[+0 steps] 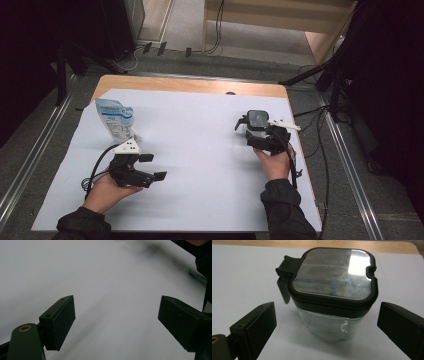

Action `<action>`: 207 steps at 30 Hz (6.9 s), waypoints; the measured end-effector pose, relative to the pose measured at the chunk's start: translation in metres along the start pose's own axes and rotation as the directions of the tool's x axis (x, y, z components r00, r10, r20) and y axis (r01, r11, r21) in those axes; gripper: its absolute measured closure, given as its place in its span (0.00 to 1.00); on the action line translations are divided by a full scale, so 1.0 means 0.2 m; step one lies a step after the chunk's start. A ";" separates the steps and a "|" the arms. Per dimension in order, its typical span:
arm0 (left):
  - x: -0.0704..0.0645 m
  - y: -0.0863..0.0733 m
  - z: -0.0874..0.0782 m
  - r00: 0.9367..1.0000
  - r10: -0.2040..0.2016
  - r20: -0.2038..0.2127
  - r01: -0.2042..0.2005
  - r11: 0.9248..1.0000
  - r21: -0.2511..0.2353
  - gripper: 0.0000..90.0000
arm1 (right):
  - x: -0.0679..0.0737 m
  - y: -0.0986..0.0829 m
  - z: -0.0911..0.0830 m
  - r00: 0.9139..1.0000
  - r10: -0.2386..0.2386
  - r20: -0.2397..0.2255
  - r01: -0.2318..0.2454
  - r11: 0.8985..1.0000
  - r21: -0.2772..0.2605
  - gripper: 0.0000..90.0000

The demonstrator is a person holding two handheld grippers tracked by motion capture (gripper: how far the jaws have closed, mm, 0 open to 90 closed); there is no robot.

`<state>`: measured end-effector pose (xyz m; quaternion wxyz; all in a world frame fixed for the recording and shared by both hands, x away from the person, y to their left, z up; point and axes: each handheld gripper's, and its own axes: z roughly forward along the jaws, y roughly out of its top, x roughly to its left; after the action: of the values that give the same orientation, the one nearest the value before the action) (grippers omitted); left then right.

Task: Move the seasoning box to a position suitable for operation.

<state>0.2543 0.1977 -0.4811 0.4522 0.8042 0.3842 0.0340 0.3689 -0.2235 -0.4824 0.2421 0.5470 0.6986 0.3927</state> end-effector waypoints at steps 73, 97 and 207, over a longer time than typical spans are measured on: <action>0.05 0.10 0.11 0.998 0.061 0.027 -0.061 0.998 -0.004 0.56 | 0.37 -0.11 -0.07 0.966 -0.140 -0.216 0.139 0.990 -0.022 0.18; 0.08 0.09 0.10 0.999 0.032 0.016 -0.032 0.999 -0.008 0.65 | 0.70 -0.21 0.03 0.903 -0.276 -0.328 0.280 0.959 -0.037 0.18; -0.12 0.18 0.38 0.987 0.086 0.137 -0.092 0.995 0.042 1.00 | 0.52 -0.12 0.05 0.848 -0.216 -0.483 0.256 0.967 0.017 1.00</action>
<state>0.2892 0.1183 -0.4906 0.4556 0.8317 0.3172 -0.0094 0.3336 -0.1226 -0.4974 0.0867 0.3526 0.8136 0.4542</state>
